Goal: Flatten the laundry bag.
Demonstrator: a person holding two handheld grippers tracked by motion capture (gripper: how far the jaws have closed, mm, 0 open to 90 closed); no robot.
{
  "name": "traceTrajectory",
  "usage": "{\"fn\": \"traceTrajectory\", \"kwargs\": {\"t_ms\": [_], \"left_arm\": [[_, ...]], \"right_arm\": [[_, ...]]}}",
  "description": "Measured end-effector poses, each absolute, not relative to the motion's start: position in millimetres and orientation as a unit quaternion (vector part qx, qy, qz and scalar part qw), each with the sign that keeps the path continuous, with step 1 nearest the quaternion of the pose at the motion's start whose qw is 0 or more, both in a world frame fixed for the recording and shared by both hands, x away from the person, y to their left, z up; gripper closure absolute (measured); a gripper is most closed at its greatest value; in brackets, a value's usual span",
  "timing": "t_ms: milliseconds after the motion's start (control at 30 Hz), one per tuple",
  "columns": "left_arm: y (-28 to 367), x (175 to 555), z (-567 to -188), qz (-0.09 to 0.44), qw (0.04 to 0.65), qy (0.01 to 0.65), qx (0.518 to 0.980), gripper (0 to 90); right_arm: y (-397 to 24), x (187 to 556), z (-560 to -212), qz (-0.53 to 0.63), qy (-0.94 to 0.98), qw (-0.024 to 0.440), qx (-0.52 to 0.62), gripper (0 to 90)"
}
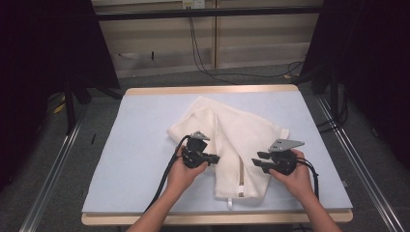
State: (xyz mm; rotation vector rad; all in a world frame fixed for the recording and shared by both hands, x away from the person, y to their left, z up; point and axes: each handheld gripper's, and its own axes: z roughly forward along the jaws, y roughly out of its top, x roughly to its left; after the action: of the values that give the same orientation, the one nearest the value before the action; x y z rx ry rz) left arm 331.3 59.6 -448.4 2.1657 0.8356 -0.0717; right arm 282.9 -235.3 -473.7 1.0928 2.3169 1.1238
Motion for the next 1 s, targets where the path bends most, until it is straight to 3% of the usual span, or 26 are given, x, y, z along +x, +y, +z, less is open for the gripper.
{"fn": "traceTrajectory", "kwargs": {"t_ms": [233,500,733,967,1000], "left_arm": [[63.1,326.7,-450.0,-0.030,0.396,0.326,0.858,87.7],[67.1,321.0,-450.7,-0.028,0.396,0.329,0.857,87.8],[72.6,314.0,-451.0,-0.026,0.402,0.333,0.853,87.7],[76.6,309.7,-450.2,-0.020,0.408,0.332,0.850,87.7],[77.2,309.6,-449.9,-0.021,0.408,0.330,0.851,87.7]], "right_arm": [[-231.3,289.5,-480.2,0.368,0.824,0.197,0.383,43.9],[-218.2,296.0,-484.1,0.351,0.841,0.188,0.367,44.7],[-212.5,300.4,-481.0,0.337,0.840,0.154,0.396,56.3],[-205.8,302.1,-479.1,0.335,0.848,0.137,0.388,89.3],[-203.6,302.5,-478.8,0.328,0.850,0.142,0.387,90.0]]}}
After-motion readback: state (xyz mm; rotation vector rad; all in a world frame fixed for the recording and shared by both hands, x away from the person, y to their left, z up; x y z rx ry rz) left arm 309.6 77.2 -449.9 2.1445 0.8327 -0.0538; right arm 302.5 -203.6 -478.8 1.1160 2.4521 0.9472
